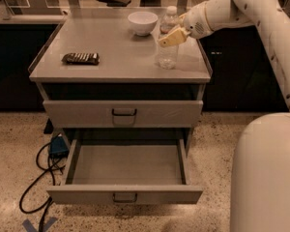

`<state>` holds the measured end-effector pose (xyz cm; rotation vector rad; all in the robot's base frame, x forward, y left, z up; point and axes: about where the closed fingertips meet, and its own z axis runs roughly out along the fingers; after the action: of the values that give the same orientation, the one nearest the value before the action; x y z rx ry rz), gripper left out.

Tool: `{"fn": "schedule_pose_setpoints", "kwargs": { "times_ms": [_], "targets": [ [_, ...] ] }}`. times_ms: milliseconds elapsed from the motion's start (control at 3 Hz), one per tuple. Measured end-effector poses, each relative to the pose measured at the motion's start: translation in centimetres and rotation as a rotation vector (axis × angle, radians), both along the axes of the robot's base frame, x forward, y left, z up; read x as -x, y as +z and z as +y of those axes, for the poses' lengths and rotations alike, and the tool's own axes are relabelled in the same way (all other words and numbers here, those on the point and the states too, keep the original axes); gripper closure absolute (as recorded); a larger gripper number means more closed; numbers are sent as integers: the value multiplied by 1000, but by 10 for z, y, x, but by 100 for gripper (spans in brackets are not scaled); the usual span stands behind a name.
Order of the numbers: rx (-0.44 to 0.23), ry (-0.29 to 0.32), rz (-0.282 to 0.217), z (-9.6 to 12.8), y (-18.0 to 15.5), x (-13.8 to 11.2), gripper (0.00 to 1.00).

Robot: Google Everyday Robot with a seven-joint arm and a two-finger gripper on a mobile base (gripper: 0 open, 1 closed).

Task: Place water bottle into middle drawer

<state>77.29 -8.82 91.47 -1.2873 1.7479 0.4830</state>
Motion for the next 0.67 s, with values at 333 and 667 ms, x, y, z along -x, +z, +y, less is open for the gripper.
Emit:
{"fn": "schedule_pose_setpoints", "kwargs": {
  "times_ms": [333,667],
  "targets": [
    [23,15,8,-9,4,21,100],
    [36,30,-13,-21,23,61,100]
  ]
}}
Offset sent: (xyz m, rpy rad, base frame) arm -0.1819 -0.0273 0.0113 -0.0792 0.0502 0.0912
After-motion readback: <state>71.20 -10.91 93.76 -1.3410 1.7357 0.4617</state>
